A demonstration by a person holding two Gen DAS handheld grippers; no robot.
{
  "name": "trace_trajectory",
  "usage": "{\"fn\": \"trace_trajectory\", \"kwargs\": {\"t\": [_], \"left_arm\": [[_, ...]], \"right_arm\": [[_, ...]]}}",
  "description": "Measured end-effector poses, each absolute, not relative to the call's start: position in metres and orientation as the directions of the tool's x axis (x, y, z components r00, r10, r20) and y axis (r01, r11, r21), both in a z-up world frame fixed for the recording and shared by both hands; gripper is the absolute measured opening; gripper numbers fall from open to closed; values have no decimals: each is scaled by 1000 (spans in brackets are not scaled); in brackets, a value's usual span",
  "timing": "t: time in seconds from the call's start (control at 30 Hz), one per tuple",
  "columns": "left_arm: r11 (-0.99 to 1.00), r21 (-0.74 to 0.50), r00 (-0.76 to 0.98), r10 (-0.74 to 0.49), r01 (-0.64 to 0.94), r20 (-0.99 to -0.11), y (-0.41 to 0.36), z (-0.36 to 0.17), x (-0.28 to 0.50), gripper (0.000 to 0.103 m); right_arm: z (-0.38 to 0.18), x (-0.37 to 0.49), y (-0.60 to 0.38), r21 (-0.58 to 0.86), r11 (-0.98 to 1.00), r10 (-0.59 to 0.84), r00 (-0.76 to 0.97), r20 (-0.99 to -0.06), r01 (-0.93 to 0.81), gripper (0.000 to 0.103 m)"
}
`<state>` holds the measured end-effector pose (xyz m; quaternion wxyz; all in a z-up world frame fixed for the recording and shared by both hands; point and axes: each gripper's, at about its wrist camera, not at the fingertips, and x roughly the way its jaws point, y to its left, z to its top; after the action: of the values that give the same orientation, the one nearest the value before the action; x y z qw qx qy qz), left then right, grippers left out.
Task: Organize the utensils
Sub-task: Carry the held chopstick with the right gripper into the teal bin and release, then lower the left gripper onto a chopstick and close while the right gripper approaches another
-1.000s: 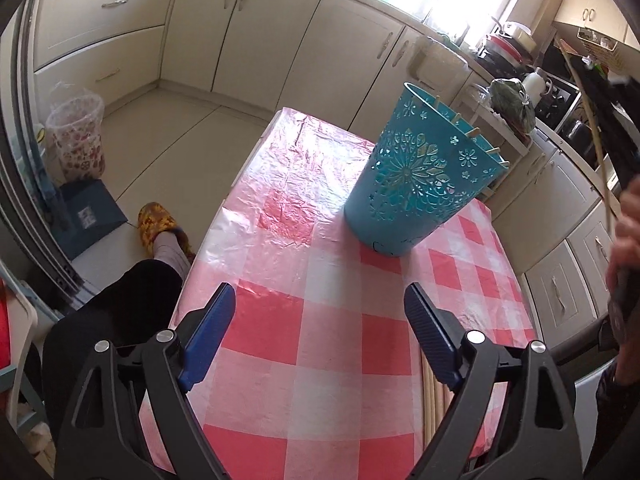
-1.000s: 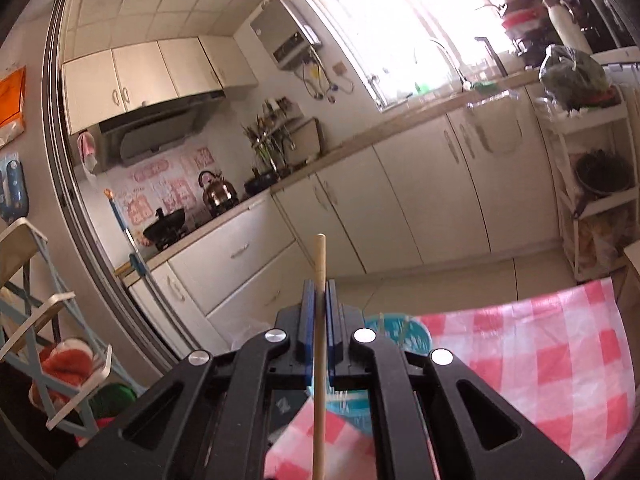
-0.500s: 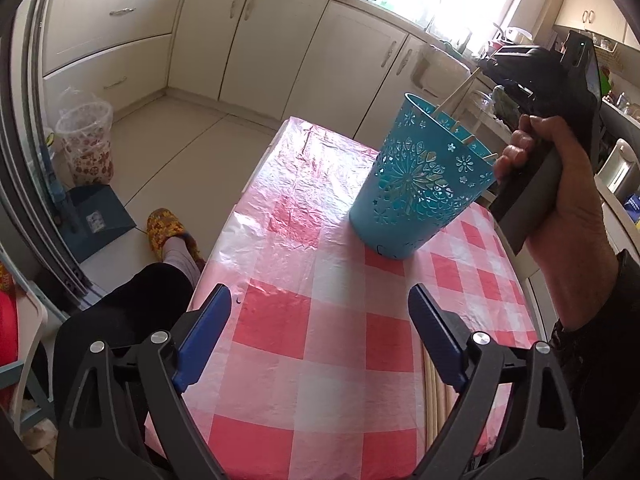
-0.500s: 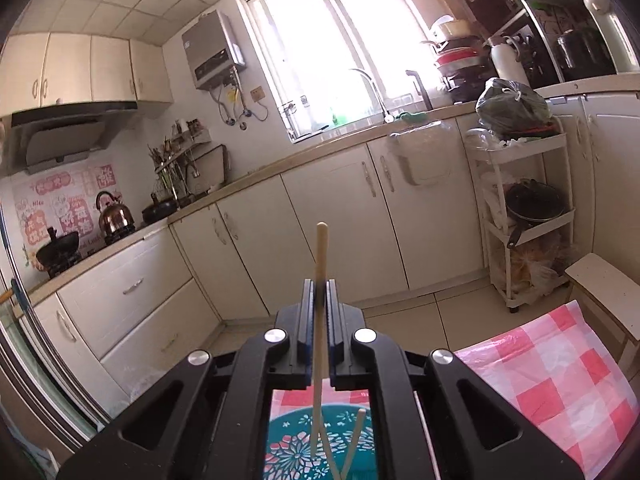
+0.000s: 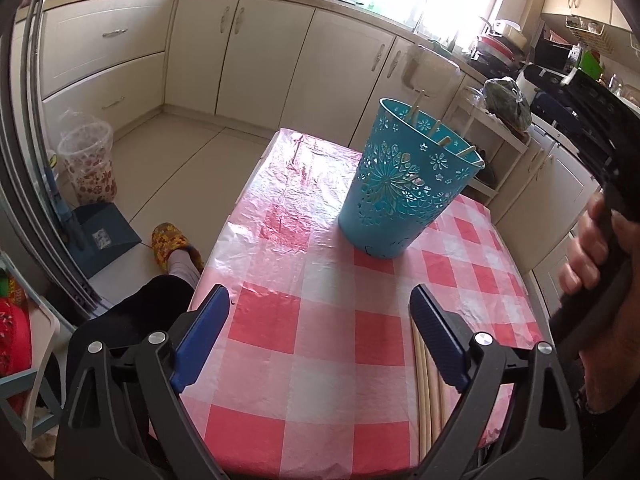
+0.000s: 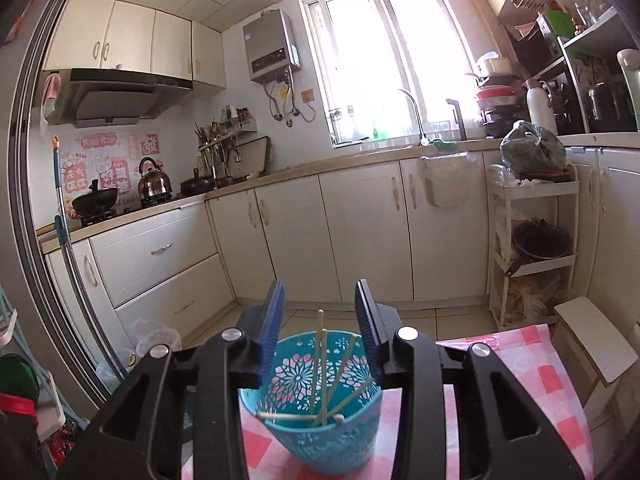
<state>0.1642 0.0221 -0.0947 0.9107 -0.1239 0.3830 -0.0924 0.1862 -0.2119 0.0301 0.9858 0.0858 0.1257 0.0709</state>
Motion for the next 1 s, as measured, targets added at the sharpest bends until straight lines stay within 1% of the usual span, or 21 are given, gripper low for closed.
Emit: {"fn": "trace_trajectory", "kwargs": {"t": [0.03,0.1,0.23,0.33,0.43,0.47,0.53,0.6,0.9,1.0], "left_arm": [[953,-293,689,-263,77,-675,21,-94,163,88],[957,-278,690,-258,84,-676,17,-93,161,88],[963,-252,691,-248,98,-679,10,-90,157,89],[966,-236,689,-241,104,-683,6,-89,154,90],[970,-216,690,-231,110,-686,3,-87,150,92],[972,-210,690,-226,108,-688,1,-87,149,92],[974,-203,687,-219,106,-693,0,-87,147,93],[975,-196,686,-214,105,-695,0,-87,145,93],[978,-170,664,-208,123,-718,-7,-95,140,94],[978,-159,653,-208,134,-728,-14,-99,140,94]], "right_arm": [[27,177,-214,187,976,159,956,-246,-114,42],[13,158,-220,192,976,159,941,-298,-104,43],[-30,136,-225,200,977,154,883,-444,-69,44],[-71,129,-224,203,978,156,806,-571,-46,44],[-96,129,-219,195,979,166,745,-646,-49,44],[-105,130,-218,203,978,174,719,-673,-47,41],[-116,134,-215,207,977,179,688,-704,-44,35],[-121,137,-211,194,980,175,672,-720,-48,32],[-144,146,-203,142,989,135,624,-770,-39,27],[-151,149,-201,120,992,124,604,-788,-46,23]]}}
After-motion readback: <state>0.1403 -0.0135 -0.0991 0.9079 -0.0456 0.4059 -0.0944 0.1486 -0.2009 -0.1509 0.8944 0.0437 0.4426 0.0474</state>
